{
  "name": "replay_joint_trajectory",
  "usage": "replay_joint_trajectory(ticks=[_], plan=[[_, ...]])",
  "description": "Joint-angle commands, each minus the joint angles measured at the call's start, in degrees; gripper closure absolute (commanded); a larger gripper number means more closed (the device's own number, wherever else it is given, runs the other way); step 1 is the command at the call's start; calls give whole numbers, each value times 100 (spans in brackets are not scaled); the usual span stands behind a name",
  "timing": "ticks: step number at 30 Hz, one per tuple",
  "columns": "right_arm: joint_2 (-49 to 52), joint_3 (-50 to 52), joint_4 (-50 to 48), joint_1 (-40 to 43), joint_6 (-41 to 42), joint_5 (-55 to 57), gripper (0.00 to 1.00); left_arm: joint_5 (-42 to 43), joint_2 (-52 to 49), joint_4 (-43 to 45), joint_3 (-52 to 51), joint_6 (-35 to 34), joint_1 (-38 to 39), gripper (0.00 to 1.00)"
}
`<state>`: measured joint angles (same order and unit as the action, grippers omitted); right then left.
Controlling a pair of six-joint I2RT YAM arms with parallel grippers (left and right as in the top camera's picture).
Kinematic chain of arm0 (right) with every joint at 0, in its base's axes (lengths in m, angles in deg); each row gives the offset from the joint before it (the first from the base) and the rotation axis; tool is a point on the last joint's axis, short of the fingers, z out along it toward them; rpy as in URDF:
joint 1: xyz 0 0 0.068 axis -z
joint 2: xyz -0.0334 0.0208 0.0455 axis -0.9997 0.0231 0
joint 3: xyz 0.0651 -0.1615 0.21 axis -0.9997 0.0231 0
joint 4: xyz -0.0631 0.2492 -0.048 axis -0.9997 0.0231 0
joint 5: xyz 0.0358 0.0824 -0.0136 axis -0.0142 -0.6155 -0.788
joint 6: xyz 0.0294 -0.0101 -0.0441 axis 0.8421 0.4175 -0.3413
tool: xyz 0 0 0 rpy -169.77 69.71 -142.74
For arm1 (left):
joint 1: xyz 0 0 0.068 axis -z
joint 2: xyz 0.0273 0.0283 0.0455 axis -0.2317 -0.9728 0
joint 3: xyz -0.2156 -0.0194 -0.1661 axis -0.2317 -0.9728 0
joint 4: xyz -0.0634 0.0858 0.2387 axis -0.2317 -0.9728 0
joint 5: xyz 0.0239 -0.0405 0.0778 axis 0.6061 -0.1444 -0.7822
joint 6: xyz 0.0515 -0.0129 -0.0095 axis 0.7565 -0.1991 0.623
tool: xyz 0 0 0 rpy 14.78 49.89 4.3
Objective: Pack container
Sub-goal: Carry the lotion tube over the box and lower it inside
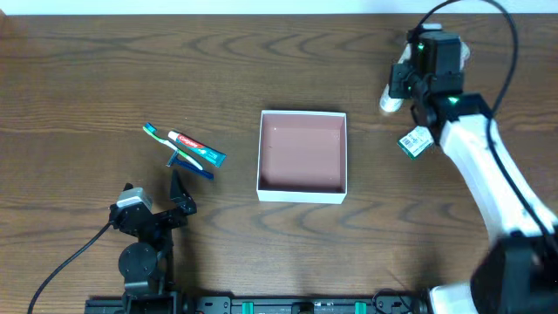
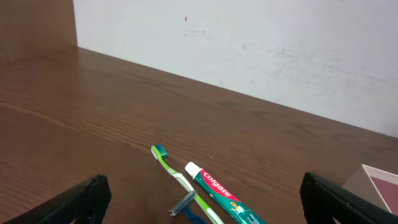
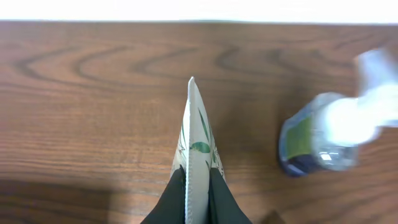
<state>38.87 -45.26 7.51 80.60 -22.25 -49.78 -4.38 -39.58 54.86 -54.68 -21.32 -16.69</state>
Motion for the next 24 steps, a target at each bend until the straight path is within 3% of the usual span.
replay_joint_trajectory(ticks=[1,11,24], plan=[[-1047,-199,142,-260,203,118,99,-50,26,-212,-120,120,-24,2],[-2232,-199,1266,-1510,1388,855,99,-50,26,-212,-120,120,-24,2],[-1226,-199,704,-3980,2450,2997,99,-50,26,-212,-120,120,-24,2]])
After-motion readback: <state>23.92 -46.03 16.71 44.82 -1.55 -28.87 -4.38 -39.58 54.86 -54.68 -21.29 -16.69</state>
